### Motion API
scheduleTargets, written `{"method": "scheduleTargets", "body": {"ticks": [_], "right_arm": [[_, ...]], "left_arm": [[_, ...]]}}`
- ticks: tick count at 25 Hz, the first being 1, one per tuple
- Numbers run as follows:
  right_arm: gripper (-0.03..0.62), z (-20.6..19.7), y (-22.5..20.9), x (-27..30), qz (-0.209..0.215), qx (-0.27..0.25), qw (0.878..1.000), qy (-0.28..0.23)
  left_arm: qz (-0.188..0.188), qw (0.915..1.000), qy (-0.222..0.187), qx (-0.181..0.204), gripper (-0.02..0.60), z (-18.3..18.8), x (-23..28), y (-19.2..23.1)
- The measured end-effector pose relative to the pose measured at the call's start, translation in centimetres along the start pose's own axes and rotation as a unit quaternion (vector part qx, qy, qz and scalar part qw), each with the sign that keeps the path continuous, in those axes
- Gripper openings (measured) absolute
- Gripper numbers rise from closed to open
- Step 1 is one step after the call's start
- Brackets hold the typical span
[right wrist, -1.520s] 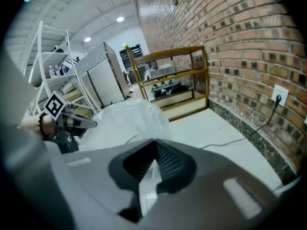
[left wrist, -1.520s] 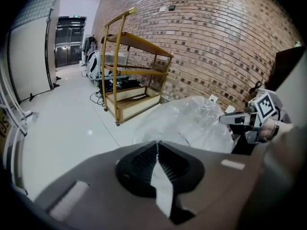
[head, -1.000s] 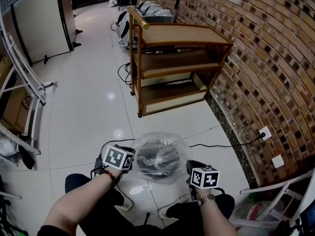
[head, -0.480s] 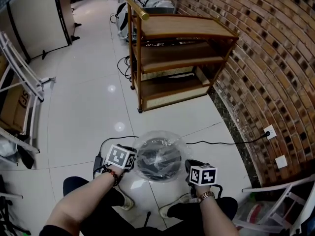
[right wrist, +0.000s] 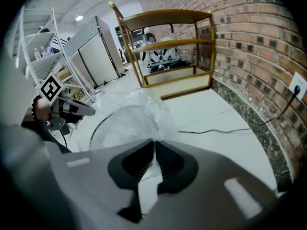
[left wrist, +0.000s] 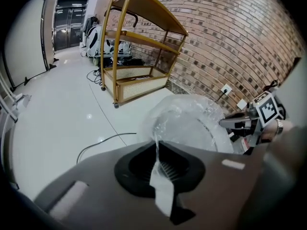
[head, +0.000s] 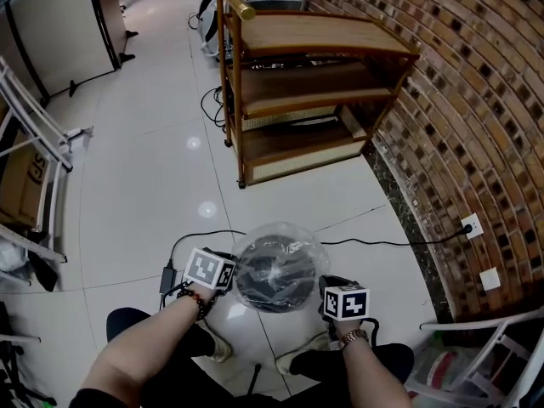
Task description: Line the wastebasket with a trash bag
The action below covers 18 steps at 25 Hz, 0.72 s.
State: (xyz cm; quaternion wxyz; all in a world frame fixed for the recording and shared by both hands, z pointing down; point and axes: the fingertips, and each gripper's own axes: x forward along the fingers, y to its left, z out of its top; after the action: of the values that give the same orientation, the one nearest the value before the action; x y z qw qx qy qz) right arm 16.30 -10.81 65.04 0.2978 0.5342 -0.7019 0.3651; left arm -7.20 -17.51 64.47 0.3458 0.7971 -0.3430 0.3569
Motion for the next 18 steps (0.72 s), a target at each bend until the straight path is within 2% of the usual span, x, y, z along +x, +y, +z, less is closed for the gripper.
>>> {"method": "scheduleTargets", "body": {"ticks": [6,14,18], "right_arm": [[0.002,-0.3,-0.7,0.1,-0.009,-0.002,1.000,-0.001],[0.002,1.2,-1.0,-2.3,-0.022,-0.001,0.999,-0.042],[0.002,2.1,0.2,-3.6,-0.025,-0.020,0.997,-0.066]], "left_arm": [[-0.014,0.9998,-0.010,0.007,0.015,0.2,0.7,-0.4],[-0.012,0.9977,-0.055,0.038,0.006,2.2,-0.6,-1.1],[-0.010,0.9967,-0.073,0.034,0.005,2.5,-2.0,-0.9]]}}
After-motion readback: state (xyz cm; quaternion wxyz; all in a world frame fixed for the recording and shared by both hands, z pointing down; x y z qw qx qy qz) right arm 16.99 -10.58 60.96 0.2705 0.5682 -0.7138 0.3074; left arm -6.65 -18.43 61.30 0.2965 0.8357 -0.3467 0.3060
